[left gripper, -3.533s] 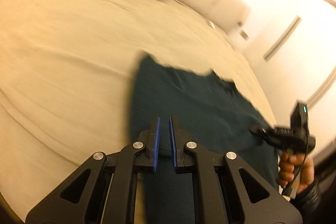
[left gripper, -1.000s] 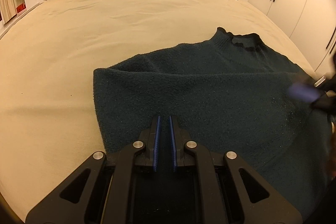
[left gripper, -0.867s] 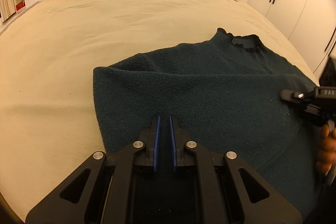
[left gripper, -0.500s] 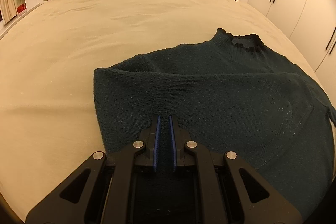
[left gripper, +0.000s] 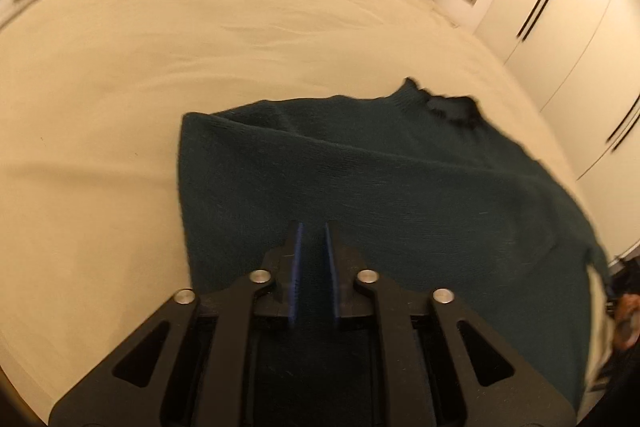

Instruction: Fold small clothes

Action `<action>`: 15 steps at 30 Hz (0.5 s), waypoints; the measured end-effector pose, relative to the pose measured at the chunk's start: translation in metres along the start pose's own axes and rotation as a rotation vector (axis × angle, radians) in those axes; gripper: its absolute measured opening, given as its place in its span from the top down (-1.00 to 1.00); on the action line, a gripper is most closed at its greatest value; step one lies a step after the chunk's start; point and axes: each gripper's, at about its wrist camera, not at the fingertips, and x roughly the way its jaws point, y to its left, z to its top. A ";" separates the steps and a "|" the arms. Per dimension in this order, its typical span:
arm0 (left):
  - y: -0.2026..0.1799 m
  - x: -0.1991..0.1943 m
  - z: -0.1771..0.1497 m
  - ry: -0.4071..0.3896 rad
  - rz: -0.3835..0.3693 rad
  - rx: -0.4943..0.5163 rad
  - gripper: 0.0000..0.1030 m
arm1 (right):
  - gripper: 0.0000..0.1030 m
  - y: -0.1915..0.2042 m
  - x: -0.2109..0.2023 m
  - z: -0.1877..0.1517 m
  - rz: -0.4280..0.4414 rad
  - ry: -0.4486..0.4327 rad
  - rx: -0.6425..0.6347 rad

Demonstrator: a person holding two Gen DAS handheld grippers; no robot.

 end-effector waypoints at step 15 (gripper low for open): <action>-0.009 -0.019 0.009 0.041 -0.262 -0.173 -0.56 | 0.77 0.123 0.010 -0.066 -0.150 -0.041 -0.536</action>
